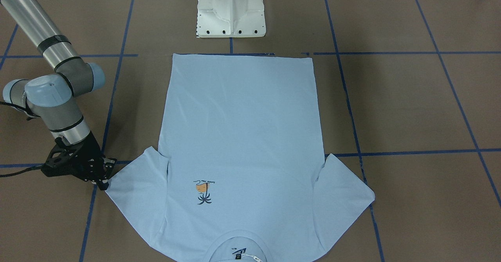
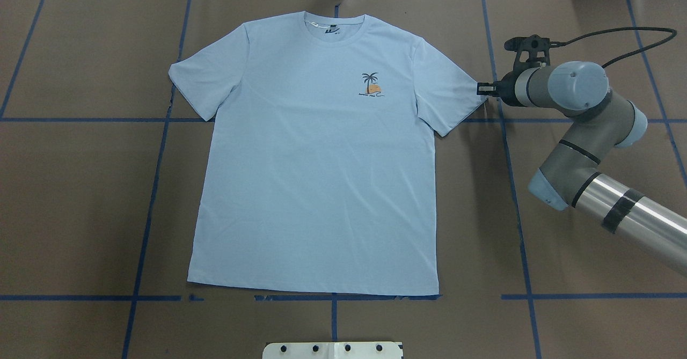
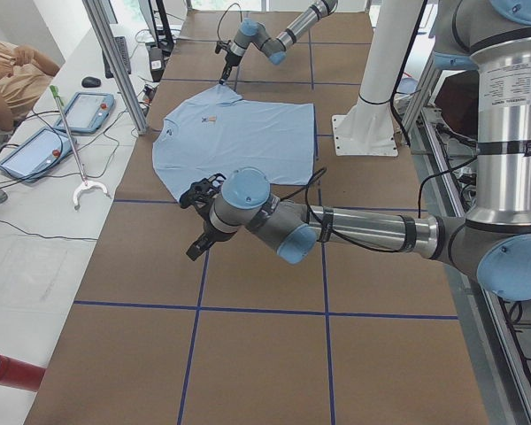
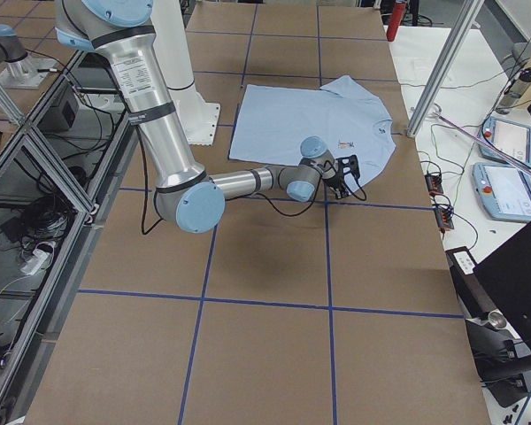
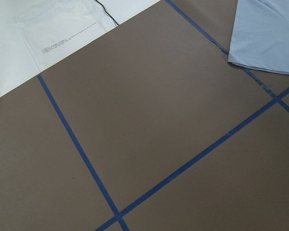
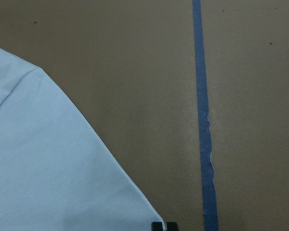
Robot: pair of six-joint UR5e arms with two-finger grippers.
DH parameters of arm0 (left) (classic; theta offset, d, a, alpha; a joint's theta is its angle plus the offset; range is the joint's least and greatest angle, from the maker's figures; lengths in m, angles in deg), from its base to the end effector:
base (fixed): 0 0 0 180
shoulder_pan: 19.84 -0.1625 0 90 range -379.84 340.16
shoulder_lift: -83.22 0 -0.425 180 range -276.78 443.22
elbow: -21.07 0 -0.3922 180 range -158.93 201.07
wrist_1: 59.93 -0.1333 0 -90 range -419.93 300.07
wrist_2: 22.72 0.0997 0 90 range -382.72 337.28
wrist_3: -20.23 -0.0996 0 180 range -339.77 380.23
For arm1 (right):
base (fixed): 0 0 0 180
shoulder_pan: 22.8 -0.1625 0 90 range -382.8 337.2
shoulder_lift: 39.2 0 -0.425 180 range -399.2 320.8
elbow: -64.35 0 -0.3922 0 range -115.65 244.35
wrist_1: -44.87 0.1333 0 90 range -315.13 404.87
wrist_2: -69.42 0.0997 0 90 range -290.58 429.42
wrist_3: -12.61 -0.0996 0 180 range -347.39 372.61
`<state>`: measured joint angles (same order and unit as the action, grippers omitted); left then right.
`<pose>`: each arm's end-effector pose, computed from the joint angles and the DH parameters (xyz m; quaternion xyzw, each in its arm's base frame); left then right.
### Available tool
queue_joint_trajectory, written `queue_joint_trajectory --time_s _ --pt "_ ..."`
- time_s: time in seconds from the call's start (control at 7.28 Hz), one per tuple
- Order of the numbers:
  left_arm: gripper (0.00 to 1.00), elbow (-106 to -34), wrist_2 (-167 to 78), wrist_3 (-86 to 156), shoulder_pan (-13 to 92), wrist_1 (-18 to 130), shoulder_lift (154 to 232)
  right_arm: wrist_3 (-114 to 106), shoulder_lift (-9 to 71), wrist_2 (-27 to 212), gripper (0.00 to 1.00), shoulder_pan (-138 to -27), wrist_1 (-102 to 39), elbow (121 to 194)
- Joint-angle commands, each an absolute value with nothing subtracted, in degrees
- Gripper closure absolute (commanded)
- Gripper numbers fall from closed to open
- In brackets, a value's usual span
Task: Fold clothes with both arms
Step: 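Move the right gripper in over the T-shirt's sleeve and shoulder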
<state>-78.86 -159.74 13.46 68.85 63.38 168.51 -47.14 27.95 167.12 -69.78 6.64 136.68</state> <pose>-0.0495 -0.4772 0.5414 0.3201 0.3617 0.1923 0.8542 -0.3849 -0.5883 0.4890 0.2508 -0.4085 0.0959 0.8724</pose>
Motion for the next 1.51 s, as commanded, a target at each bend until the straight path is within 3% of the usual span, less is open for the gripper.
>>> queue_joint_trajectory --time_s 0.0,0.82,1.24,1.37 --pt "0.0 -78.86 -159.74 13.46 68.84 63.39 168.57 -47.07 27.16 167.15 1.0 -69.99 5.86 137.21" --pt "0.0 -78.77 -159.74 13.55 68.84 63.39 168.57 -61.1 4.68 149.95 1.0 -59.65 -25.5 138.53" --pt "0.0 -78.6 -159.74 13.55 68.84 63.39 168.57 -60.52 4.21 145.98 1.0 -57.08 -25.27 136.95" --pt "0.0 -78.51 -159.74 13.46 68.84 63.39 168.57 -60.08 4.39 145.88 0.74 -56.29 -25.18 136.95"
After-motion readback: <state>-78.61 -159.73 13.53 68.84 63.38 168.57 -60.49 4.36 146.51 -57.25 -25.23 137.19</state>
